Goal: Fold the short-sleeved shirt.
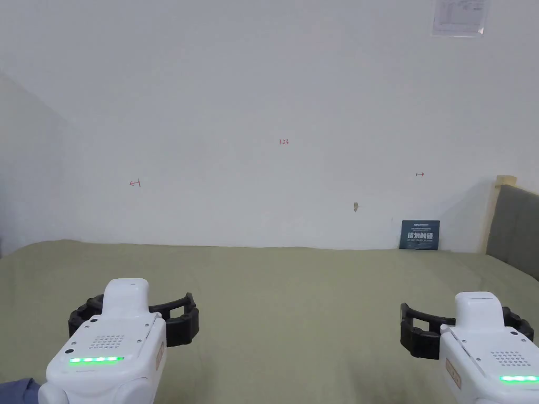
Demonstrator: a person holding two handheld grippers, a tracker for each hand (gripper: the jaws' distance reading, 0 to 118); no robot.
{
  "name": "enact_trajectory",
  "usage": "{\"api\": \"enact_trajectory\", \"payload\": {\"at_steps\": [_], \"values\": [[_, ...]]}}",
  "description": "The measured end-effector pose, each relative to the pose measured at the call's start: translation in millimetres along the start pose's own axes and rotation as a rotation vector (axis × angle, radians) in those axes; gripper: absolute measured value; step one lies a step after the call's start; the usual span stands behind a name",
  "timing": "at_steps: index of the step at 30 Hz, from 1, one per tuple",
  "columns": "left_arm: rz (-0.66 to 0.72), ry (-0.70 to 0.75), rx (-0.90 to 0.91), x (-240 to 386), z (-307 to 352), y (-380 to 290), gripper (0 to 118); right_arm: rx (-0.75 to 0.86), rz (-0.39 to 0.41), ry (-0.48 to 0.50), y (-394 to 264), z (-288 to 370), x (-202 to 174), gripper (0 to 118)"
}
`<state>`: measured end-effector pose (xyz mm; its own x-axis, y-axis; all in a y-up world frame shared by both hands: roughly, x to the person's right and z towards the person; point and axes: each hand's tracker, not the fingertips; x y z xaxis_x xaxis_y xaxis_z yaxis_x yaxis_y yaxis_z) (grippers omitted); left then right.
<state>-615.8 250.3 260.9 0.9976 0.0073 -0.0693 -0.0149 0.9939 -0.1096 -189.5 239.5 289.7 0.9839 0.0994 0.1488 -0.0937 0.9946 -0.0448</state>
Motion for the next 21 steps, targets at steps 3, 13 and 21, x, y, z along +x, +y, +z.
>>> {"api": "enact_trajectory", "payload": {"at_steps": [3, 13, 21], "values": [[0.004, 0.002, -0.002, -1.4, -1.3, -0.6, 118, 0.002, 0.000, 0.000, -0.2, -1.5, 0.4, 118], [0.002, -0.004, 0.001, 0.0, -3.5, 0.0, 118, 0.011, -0.004, 0.003, 1.9, -0.6, 1.4, 118], [0.001, -0.006, 0.008, 2.6, -0.9, 3.7, 118, 0.026, 0.003, 0.001, 8.5, 4.4, 1.6, 118]]}}
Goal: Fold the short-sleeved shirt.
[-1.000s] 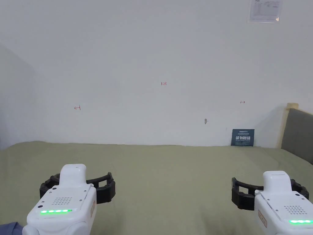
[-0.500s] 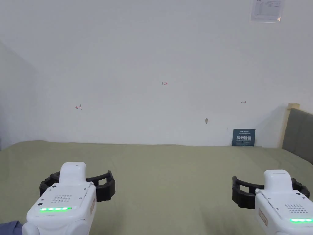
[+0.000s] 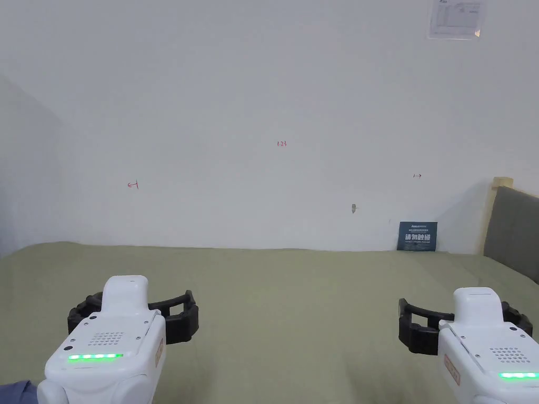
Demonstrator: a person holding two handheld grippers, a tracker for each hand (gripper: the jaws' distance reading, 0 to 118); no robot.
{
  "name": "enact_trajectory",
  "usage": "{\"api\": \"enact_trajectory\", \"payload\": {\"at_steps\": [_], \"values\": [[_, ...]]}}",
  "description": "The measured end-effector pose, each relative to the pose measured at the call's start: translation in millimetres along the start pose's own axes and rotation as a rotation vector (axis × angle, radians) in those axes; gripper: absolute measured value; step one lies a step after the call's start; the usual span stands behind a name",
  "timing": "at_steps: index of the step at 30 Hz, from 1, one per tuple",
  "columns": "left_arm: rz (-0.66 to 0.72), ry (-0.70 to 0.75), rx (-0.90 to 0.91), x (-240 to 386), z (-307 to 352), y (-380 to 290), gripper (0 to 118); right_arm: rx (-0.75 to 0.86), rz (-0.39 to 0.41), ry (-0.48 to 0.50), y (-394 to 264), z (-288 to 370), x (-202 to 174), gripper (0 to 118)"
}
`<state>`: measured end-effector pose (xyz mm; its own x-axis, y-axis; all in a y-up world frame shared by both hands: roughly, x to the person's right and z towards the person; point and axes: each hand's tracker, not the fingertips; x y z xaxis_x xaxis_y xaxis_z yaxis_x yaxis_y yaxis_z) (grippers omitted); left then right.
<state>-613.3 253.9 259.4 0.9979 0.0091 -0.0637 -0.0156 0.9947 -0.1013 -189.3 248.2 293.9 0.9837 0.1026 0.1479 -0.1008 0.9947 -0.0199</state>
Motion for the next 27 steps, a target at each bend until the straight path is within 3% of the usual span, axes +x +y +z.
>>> {"api": "enact_trajectory", "payload": {"at_steps": [27], "values": [[0.010, -0.008, 0.009, -0.1, 4.1, 6.6, 118, 0.002, -0.018, -0.001, 2.6, 2.4, 3.4, 118]]}}
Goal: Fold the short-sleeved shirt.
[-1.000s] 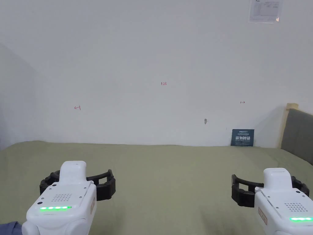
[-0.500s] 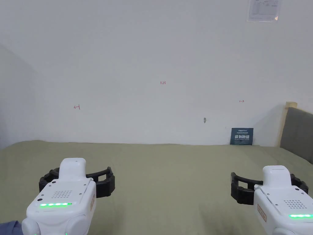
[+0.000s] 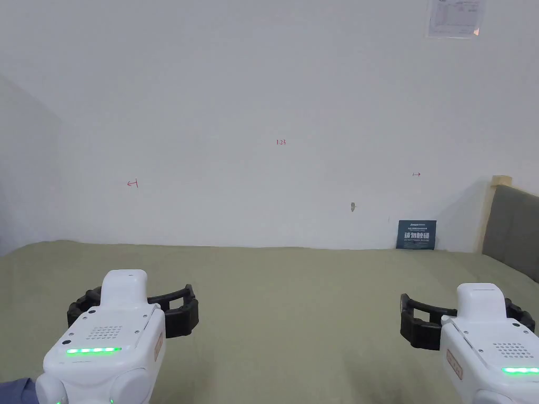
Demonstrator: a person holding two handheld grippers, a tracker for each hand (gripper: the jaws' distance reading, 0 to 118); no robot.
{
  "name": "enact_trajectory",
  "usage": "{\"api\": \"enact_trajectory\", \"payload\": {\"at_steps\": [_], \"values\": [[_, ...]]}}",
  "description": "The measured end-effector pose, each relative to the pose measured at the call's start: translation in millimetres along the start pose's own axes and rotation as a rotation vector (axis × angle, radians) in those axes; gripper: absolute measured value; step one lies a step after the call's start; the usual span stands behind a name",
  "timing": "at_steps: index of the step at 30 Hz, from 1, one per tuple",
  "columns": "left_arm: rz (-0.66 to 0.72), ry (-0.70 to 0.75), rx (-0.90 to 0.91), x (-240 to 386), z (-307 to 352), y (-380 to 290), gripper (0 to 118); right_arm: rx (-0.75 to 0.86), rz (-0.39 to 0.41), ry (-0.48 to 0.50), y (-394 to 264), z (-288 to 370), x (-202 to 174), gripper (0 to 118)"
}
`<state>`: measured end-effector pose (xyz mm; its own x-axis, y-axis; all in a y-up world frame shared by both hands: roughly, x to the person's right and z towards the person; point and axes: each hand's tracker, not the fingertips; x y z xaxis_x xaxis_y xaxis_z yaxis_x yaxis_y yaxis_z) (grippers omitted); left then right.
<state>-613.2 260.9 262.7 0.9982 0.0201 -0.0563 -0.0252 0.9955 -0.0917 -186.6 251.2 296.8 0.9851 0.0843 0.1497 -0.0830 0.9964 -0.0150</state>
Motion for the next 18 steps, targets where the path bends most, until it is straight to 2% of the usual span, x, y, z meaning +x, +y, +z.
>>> {"api": "enact_trajectory", "payload": {"at_steps": [18], "values": [[-0.003, -0.002, 0.004, -3.2, -1.6, 1.9, 118, -0.017, -0.001, 0.008, 0.3, 0.4, 1.0, 118]]}}
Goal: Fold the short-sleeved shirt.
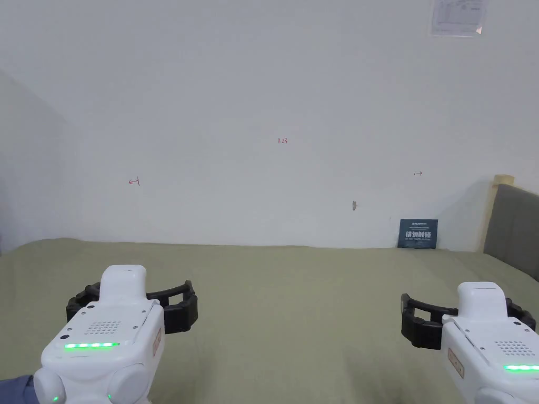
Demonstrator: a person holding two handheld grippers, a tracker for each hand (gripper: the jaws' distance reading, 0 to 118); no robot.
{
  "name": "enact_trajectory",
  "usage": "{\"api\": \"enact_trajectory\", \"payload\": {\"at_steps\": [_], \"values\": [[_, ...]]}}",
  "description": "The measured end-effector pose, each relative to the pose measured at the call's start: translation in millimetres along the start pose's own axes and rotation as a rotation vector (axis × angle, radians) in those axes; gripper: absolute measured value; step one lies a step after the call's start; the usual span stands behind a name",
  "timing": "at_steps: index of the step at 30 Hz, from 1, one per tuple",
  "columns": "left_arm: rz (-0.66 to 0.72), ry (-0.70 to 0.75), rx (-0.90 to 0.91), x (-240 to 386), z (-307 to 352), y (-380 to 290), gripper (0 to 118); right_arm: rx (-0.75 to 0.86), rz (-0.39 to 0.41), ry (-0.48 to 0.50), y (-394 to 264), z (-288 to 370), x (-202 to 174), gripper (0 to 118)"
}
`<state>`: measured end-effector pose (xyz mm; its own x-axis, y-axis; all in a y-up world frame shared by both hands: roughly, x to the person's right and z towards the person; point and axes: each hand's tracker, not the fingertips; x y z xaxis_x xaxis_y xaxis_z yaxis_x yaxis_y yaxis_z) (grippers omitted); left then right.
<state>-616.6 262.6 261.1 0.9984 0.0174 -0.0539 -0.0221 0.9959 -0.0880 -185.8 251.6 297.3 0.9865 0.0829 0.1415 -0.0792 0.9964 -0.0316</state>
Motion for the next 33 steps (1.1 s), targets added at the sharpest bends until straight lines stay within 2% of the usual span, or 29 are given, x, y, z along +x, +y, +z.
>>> {"api": "enact_trajectory", "payload": {"at_steps": [7, 20, 21, 22, 23, 24, 25, 26, 27, 29, 30, 33], "values": [[0.015, -0.003, 0.005, 0, 5, 0, 118, -0.012, 0.022, 0.015, 0, 0, -4, 118], [-0.030, -0.015, -0.003, 1, 5, 8, 118, -0.022, 0.006, 0.013, 14, 1, -4, 117], [-0.050, -0.024, -0.011, 2, 5, 9, 118, -0.039, 0.000, 0.032, 15, 1, -3, 114], [-0.057, -0.030, -0.015, 3, 5, 9, 118, -0.056, 0.004, 0.061, 14, 1, -2, 105], [-0.060, -0.030, -0.017, 3, 5, 8, 112, -0.056, 0.018, 0.061, 14, 2, -3, 84], [-0.064, -0.025, -0.014, 5, 6, 7, 86, -0.059, 0.049, 0.049, 12, 2, -5, 38], [-0.068, -0.028, -0.006, 6, 8, 6, 40, -0.066, 0.096, 0.018, 10, 2, -7, 6], [-0.077, -0.015, 0.007, 8, 10, 5, 0, -0.075, 0.111, 0.003, 7, 1, -9, 1], [-0.084, -0.002, 0.013, 11, 10, 2, 0, -0.070, 0.113, -0.007, 4, 3, -9, 1], [-0.075, 0.002, 0.036, 11, 14, -5, 0, -0.090, 0.052, 0.037, 3, 6, -10, 1], [-0.058, -0.041, 0.023, 11, 15, -5, 0, -0.095, 0.057, 0.029, 2, 7, -10, 0], [-0.100, -0.019, 0.016, 11, 15, -7, 0, -0.105, 0.057, 0.017, -4, 5, -11, 0]]}}
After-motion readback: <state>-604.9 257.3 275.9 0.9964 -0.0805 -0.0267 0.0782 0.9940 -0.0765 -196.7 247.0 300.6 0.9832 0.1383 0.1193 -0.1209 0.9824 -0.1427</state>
